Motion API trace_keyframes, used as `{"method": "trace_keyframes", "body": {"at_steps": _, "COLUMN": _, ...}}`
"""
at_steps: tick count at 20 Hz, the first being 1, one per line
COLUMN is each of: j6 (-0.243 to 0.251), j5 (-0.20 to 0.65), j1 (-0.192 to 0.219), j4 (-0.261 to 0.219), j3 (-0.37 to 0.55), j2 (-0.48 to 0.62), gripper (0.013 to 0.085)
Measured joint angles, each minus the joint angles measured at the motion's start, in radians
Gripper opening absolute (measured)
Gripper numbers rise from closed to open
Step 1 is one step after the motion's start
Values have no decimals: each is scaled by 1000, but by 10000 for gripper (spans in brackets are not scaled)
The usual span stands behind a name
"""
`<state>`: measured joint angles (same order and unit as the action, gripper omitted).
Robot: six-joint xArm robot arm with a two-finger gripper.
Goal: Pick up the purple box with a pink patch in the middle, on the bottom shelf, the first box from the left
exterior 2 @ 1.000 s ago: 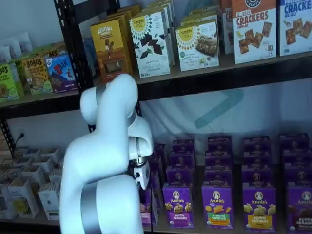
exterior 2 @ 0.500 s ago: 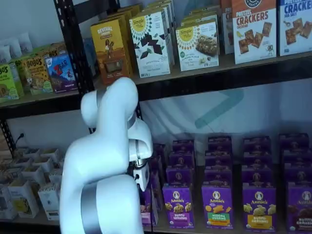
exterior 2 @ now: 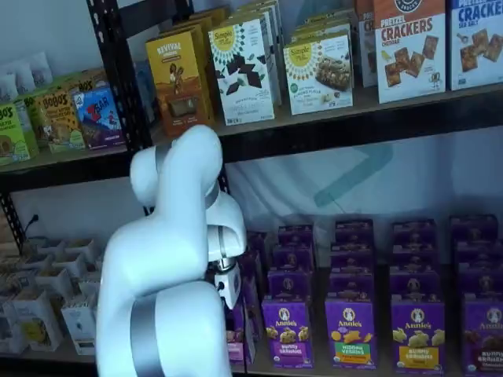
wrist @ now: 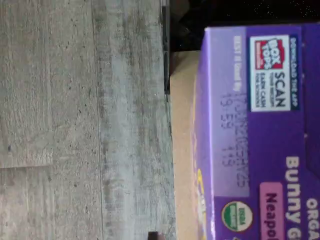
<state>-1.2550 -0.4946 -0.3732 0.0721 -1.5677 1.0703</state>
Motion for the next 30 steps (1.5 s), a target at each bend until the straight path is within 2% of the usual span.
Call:
{"method": "trace_keyframes", "body": {"at_steps": 10, "j6": -1, "j5": 20, "j1": -4, "j4": 6, "j3": 7, "j2": 2, "gripper": 650}}
{"method": "trace_keyframes", "body": {"at_steps": 12, "j6": -5, "j5": 22, "j1": -5, "j4": 11, "j3": 9, "j2": 0, "gripper": 570}}
{"method": "trace_keyframes", "body": {"at_steps": 13, "j6": -4, "j5": 23, "j1": -5, "j4": 11, "j3": 10, "j2": 0, "gripper": 570}}
{"method": "trace_keyframes", "body": {"at_steps": 16, "j6": -1, "j5": 27, "j1": -6, "j4": 8, "j3": 13, "j2": -1, "gripper": 450}}
{"method": "trace_keyframes", "body": {"at_steps": 17, "j6": -1, "j5": 27, "j1": -6, "j4": 8, "j3": 13, "j2": -1, "gripper": 450}}
{"method": "trace_keyframes", "body": {"at_steps": 18, "j6": -1, "j5": 27, "j1": -6, "j4": 7, "j3": 13, "j2": -1, "gripper": 410}}
{"method": "trace_keyframes", "body": {"at_steps": 27, "j6": -2, "j5": 27, "j1": -4, "j4": 6, "j3": 12, "j2": -3, "gripper": 410}}
{"method": "trace_keyframes", "body": {"at_steps": 30, "j6": -1, "j5": 30, "j1": -2, "j4": 3, "j3": 19, "j2": -8, "gripper": 330}}
